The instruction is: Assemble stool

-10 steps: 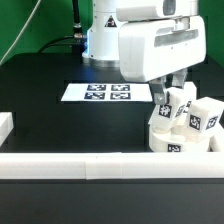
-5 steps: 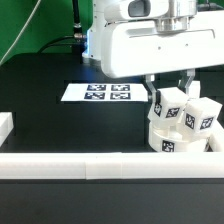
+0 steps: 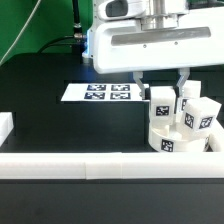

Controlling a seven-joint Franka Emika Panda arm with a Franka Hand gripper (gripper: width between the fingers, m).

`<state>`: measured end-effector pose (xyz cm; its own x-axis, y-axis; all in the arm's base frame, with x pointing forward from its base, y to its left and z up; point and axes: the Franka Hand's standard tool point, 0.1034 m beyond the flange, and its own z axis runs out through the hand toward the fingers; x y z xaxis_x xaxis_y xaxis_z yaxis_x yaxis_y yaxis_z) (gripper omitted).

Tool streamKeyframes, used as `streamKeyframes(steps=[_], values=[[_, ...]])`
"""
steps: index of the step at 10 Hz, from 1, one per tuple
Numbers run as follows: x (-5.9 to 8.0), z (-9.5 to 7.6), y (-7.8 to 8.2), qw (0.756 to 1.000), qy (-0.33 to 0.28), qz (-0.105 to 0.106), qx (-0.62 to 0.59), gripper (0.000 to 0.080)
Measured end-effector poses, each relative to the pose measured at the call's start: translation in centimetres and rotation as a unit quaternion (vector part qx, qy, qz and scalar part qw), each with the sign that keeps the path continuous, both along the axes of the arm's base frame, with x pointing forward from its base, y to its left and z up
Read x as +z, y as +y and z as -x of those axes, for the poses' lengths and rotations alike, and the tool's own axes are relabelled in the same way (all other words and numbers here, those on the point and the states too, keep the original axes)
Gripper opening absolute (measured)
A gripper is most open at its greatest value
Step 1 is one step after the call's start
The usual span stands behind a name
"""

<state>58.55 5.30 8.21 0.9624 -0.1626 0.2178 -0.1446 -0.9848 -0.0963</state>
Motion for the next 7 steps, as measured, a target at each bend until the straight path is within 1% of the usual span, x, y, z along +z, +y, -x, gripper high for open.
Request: streamKeyframes(steps=[2,4,5,6,7], values=[[-0.11,0.02,-0.27,0.997,-0.006,-0.012,-0.071,0.0338],[-0.16,0.03,-0.46,0.983,-0.015,-0.042,-0.176,0.0338],[-0.26,0.0,-0.25,0.978,-0.02,-0.048,-0.201,0.0338],[-0.27,-0.11,-0.2,0.962,-0.025,-0.064,-0.266,0.0338],[-0.28,-0.12,-0.34,0.95,-0.027,-0.073,-0.302,0.0338]])
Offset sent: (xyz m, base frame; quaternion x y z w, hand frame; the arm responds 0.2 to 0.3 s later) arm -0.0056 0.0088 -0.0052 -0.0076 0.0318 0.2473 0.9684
